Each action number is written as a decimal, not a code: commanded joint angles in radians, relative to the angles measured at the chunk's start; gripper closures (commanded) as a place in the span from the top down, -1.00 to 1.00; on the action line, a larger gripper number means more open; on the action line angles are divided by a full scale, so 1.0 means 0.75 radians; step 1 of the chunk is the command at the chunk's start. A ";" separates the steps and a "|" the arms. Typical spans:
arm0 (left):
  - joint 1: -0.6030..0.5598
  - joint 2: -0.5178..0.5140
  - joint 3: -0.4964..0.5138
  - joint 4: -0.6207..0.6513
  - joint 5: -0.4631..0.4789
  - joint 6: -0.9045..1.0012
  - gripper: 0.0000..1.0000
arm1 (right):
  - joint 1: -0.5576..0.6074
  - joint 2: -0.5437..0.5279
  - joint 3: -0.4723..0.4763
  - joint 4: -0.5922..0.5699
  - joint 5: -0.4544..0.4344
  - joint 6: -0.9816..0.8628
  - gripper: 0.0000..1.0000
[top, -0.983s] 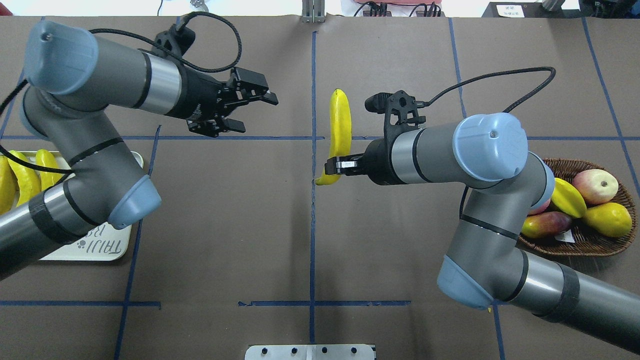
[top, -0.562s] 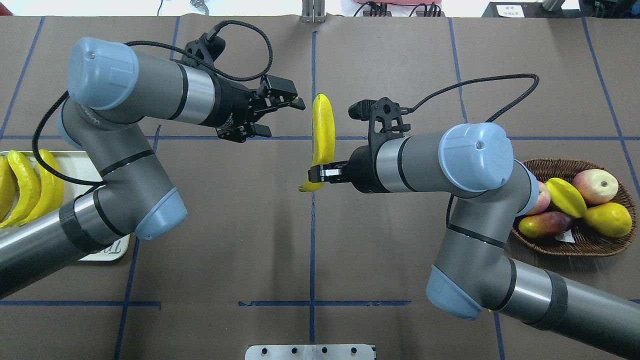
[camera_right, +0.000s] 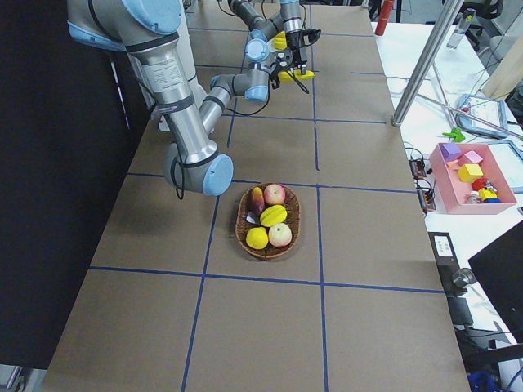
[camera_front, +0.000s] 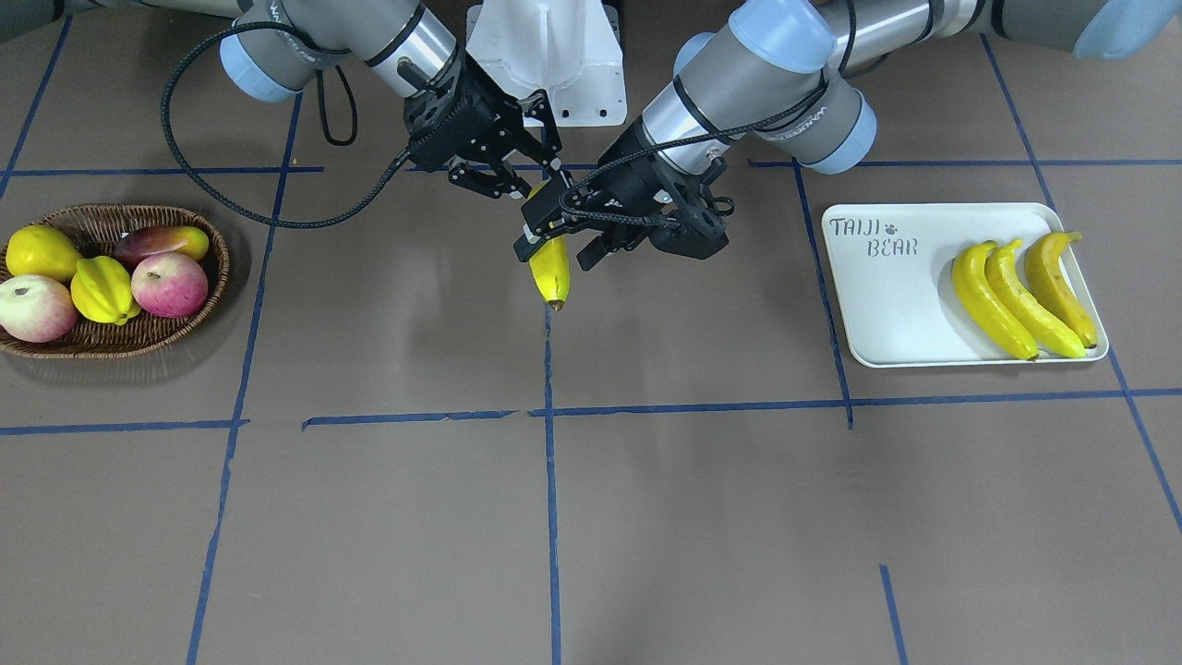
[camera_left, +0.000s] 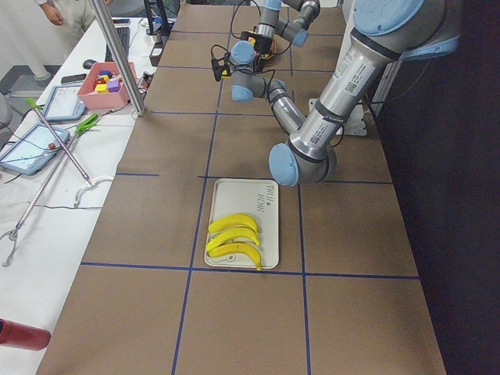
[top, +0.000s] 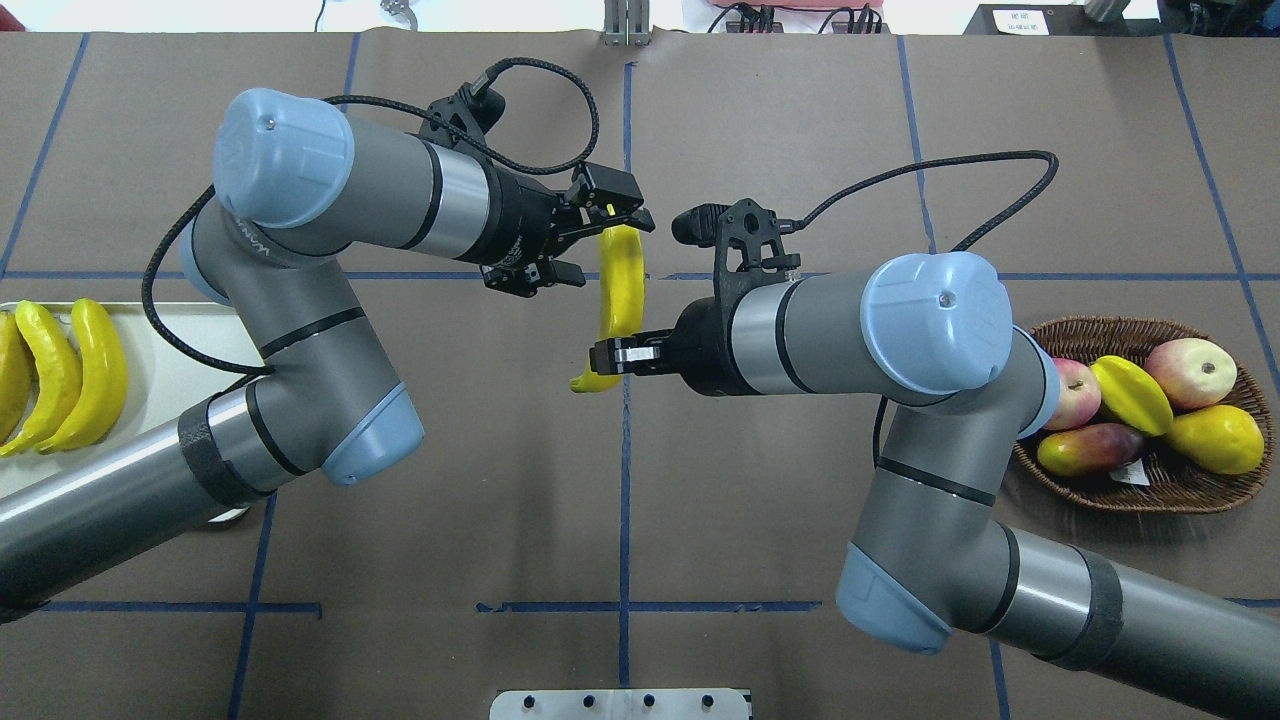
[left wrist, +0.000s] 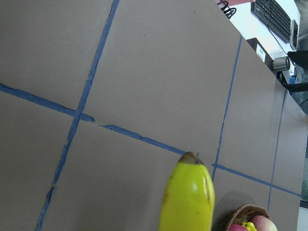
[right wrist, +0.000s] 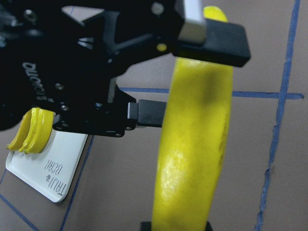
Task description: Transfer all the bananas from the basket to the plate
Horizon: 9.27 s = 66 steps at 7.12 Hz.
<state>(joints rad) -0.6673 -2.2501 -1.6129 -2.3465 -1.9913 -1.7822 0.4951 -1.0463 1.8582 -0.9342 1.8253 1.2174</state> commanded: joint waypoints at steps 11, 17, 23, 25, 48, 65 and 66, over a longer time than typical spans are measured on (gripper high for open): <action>0.002 -0.011 0.005 0.007 0.008 -0.078 -1.00 | 0.033 0.000 0.022 -0.018 0.027 0.005 0.97; -0.112 0.218 -0.028 0.003 -0.006 -0.058 -1.00 | 0.383 -0.065 0.022 -0.339 0.428 -0.070 0.97; -0.356 0.747 -0.099 0.185 -0.159 0.336 -1.00 | 0.673 -0.269 0.026 -0.822 0.434 -0.937 0.98; -0.391 0.942 -0.085 0.181 -0.131 0.557 -1.00 | 0.739 -0.351 0.018 -0.816 0.509 -1.093 0.98; -1.184 0.903 -0.071 1.145 -0.561 2.438 1.00 | 1.407 -0.562 -0.307 -0.984 0.743 -2.181 0.98; -1.205 0.998 -0.105 1.124 -0.536 2.454 1.00 | 1.496 -0.642 -0.389 -0.969 0.735 -2.045 0.99; -1.205 1.000 -0.105 1.126 -0.536 2.454 1.00 | 1.494 -0.642 -0.389 -0.967 0.735 -2.045 0.99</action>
<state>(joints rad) -1.5719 -1.5007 -1.6894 -1.5022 -2.3929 0.0581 1.6165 -1.5272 1.5660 -1.6611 2.3760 -0.3160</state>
